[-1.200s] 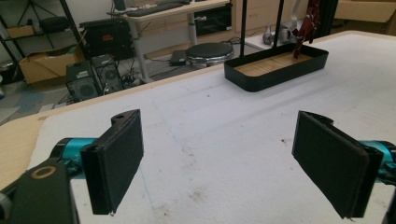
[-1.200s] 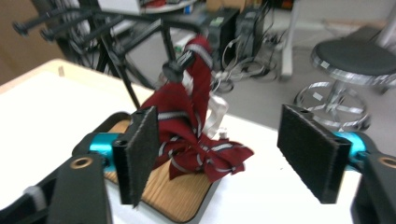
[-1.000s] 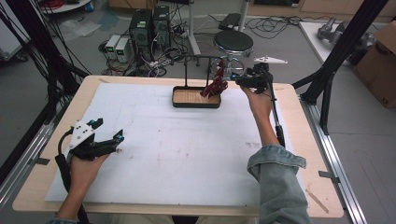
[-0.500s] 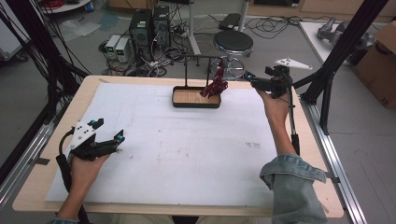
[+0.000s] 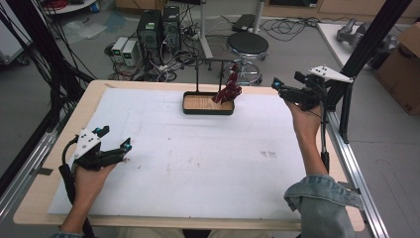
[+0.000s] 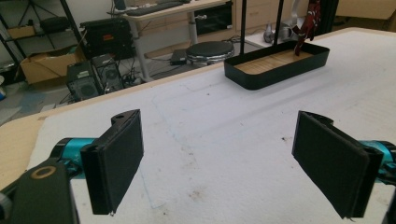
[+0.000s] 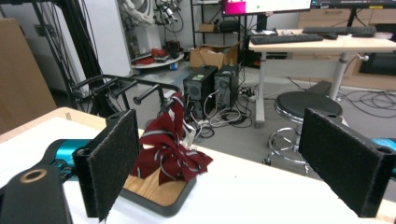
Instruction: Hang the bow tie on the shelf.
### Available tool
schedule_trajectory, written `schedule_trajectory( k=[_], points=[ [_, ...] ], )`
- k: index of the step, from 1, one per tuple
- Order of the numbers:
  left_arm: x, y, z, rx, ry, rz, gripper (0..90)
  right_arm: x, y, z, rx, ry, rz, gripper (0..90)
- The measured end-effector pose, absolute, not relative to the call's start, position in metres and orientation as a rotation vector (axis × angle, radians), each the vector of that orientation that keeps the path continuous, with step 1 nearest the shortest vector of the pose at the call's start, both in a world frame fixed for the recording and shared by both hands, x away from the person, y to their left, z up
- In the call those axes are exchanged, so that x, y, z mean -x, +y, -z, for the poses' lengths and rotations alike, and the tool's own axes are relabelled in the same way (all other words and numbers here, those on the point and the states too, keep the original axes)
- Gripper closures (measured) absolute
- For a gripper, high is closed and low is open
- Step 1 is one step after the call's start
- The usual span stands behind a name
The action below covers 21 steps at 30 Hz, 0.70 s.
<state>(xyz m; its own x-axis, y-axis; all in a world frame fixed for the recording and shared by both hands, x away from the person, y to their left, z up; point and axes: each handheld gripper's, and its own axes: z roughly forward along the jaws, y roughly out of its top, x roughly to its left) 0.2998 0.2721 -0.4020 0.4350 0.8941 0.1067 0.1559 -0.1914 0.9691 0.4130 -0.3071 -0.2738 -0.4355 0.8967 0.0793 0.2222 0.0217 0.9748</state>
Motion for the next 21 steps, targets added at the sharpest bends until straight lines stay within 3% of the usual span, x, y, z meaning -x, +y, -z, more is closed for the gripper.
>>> schedule_trajectory(
  k=[21],
  points=[
    [-0.3, 0.272, 0.403, -1.641, 0.938, -0.886, 16.9, -0.341, -0.339, 0.288, -1.117, 1.544, -1.493, 11.6]
  ],
)
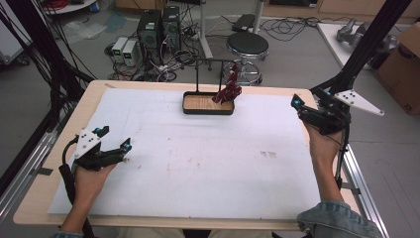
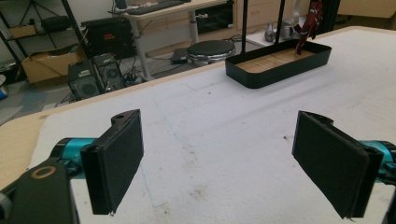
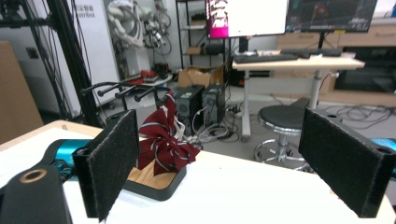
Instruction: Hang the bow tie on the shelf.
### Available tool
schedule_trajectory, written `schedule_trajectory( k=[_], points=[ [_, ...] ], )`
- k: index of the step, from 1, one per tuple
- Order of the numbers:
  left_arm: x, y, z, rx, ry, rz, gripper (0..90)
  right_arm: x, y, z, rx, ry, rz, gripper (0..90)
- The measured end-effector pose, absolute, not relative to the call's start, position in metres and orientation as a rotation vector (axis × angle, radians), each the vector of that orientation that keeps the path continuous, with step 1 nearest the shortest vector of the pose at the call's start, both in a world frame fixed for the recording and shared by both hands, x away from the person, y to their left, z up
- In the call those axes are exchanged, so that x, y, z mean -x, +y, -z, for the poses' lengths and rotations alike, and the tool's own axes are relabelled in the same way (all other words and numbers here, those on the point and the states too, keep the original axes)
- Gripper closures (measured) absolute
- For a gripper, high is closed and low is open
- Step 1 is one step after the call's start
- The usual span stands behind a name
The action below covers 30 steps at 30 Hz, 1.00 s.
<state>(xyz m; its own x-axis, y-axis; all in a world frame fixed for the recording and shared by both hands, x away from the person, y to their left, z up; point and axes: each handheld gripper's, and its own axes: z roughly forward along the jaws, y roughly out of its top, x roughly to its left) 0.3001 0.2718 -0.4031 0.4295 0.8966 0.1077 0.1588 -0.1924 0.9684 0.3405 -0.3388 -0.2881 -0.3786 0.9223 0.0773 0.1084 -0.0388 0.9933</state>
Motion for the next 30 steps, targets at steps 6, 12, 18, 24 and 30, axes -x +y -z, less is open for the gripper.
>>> schedule_trajectory(
  k=[6, 12, 18, 24, 30],
  points=[
    [-0.3, 0.271, 0.404, -1.648, 0.936, -0.887, 16.9, -0.325, -0.346, 0.302, -1.097, 1.468, -1.53, 11.0],
    [-0.3, 0.271, 0.404, -1.645, 0.939, -0.888, 16.9, -0.311, -0.349, 0.317, -1.092, 1.427, -1.55, 11.0],
    [-0.3, 0.271, 0.405, -1.65, 0.937, -0.89, 16.9, -0.297, -0.348, 0.336, -1.088, 1.422, -1.55, 11.0],
    [-0.3, 0.271, 0.405, -1.65, 0.939, -0.89, 16.9, -0.285, -0.346, 0.365, -1.103, 1.443, -1.515, 11.0],
    [-0.3, 0.271, 0.405, -1.652, 0.941, -0.888, 16.9, -0.28, -0.344, 0.391, -1.151, 1.47, -1.494, 11.0]
  ],
)
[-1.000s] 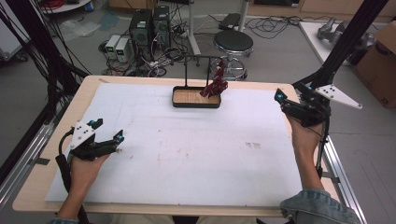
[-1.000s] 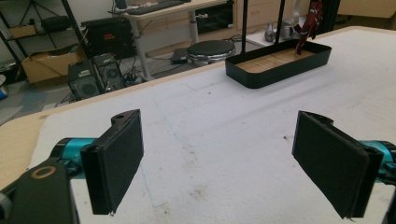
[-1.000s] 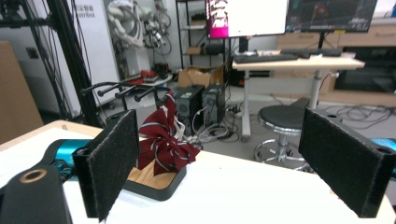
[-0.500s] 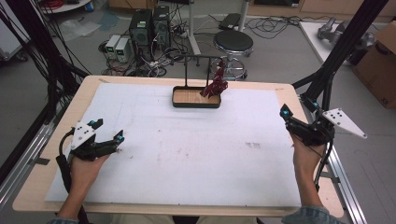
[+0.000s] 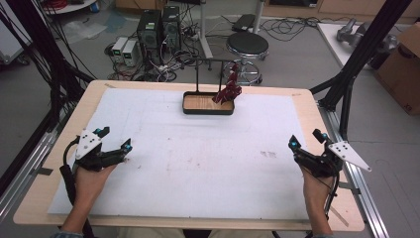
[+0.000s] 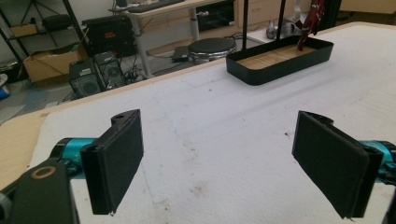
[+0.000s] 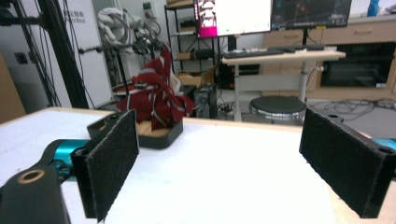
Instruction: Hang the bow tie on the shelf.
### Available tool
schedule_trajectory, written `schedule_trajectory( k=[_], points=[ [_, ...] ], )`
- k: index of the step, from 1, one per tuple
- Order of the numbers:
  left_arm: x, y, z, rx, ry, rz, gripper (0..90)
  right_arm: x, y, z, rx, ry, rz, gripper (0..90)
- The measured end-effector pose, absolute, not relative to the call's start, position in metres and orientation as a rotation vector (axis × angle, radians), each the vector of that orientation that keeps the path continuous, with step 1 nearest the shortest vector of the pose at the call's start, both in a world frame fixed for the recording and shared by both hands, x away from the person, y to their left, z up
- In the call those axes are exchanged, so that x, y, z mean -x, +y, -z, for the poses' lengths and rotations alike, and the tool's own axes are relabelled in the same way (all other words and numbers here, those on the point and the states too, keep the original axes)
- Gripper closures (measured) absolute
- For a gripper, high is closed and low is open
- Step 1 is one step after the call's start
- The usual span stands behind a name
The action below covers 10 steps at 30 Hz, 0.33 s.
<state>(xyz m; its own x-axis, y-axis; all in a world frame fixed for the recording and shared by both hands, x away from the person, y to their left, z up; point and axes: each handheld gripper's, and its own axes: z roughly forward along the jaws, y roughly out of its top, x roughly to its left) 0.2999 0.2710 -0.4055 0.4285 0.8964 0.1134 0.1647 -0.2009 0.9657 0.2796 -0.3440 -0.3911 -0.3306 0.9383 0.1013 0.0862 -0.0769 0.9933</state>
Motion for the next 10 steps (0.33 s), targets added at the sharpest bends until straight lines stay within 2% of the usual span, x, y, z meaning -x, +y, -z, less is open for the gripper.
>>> schedule_trajectory(
  k=[10],
  points=[
    [-0.3, 0.271, 0.406, -1.654, 0.944, -0.889, 16.9, -0.276, -0.339, 0.404, -1.156, 1.494, -1.485, 11.0]
  ],
)
